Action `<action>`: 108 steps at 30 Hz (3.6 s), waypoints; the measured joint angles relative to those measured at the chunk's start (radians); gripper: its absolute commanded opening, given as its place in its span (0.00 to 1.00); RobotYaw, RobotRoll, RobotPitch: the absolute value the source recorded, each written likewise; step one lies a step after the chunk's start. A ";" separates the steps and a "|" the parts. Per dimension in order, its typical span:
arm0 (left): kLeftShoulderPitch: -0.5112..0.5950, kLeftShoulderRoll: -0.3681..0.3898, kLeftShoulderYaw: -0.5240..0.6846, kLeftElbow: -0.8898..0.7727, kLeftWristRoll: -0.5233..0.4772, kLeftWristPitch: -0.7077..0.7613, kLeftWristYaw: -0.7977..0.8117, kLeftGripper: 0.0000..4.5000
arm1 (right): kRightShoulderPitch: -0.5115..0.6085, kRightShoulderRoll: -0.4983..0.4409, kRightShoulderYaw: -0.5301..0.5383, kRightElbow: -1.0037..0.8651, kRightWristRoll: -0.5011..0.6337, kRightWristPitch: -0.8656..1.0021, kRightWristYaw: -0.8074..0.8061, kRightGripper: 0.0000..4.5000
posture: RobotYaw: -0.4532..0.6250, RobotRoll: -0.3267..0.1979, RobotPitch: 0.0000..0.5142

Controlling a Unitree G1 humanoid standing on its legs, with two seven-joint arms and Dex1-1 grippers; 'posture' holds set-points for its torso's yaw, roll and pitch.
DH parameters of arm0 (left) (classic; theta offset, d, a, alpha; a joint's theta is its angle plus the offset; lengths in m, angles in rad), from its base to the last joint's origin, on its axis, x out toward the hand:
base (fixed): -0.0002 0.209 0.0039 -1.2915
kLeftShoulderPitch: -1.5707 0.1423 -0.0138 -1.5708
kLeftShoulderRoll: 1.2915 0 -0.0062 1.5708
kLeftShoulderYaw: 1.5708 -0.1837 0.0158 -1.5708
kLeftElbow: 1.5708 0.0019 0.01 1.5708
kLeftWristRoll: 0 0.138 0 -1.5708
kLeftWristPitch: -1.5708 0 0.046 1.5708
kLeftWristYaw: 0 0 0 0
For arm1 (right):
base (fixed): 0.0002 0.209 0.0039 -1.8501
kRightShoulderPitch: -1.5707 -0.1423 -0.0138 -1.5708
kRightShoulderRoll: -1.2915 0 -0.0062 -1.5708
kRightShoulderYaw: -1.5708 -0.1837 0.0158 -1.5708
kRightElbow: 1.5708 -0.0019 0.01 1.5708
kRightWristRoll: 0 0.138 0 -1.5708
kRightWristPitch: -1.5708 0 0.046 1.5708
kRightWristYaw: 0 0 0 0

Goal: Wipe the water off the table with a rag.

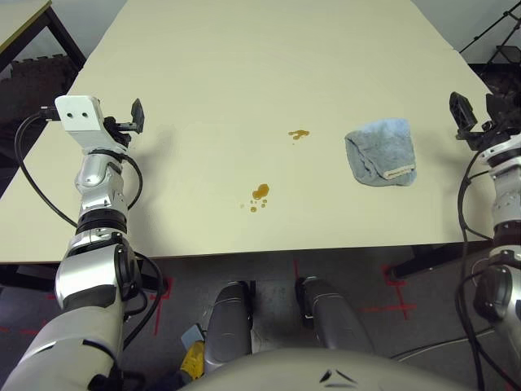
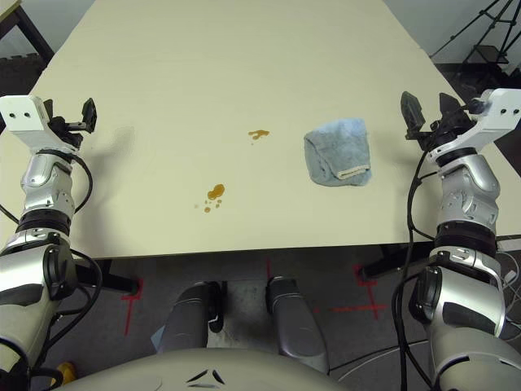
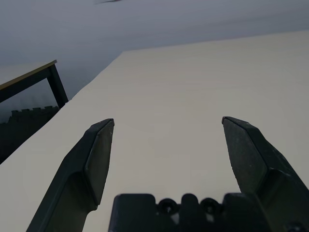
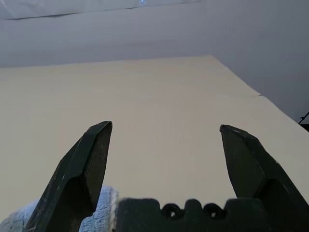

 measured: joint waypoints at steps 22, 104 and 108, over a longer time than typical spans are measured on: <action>-0.001 -0.004 -0.004 -0.131 -0.112 0.114 -0.381 1.00 | -0.044 0.014 0.029 0.020 -0.011 0.002 -0.007 0.99 | 0.33 0.62 0.30; 0.296 0.122 -0.172 -0.674 -0.269 0.603 -1.014 1.00 | -0.034 0.265 0.262 -0.305 -0.034 0.692 -0.081 0.02 | 0.31 0.62 0.29; 0.296 0.122 -0.172 -0.667 -0.268 0.600 -1.015 1.00 | -0.089 0.318 0.260 -0.241 -0.049 0.644 -0.152 0.02 | 0.32 0.62 0.29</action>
